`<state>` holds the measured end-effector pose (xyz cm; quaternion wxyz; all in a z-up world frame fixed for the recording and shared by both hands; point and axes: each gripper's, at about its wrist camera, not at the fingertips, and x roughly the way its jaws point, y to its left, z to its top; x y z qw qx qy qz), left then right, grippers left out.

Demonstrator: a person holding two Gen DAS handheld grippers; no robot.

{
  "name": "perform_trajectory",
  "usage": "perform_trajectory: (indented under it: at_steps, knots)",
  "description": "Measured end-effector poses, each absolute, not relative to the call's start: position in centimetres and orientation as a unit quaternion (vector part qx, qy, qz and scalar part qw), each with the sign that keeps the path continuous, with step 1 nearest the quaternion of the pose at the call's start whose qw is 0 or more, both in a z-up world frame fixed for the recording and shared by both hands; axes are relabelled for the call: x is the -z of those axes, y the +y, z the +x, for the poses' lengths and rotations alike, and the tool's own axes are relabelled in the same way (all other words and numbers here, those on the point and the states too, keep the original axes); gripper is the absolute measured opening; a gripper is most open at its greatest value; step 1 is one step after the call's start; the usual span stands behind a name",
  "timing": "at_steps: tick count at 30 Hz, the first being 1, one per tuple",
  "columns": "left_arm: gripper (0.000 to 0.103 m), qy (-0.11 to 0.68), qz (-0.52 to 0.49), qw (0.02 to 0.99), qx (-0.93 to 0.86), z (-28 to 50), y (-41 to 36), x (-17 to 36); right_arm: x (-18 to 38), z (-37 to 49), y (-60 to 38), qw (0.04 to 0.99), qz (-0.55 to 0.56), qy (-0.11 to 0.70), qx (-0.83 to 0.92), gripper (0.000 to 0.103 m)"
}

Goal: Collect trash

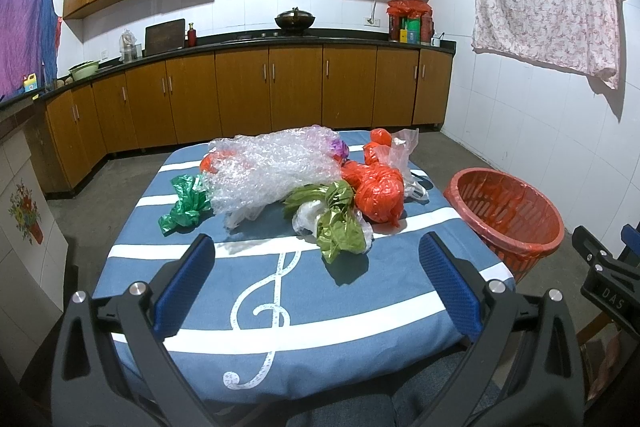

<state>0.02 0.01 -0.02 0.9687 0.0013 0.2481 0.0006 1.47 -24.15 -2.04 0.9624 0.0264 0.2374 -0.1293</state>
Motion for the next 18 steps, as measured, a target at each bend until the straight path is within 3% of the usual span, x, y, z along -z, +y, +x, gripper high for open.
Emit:
perform_trajectory:
  at_steps: [18]
  knots:
    - [0.099,0.281,-0.036,0.957,-0.063,2.1,5.4,1.8,2.1,5.0,-23.8,0.968,0.038,0.235,0.085,0.101]
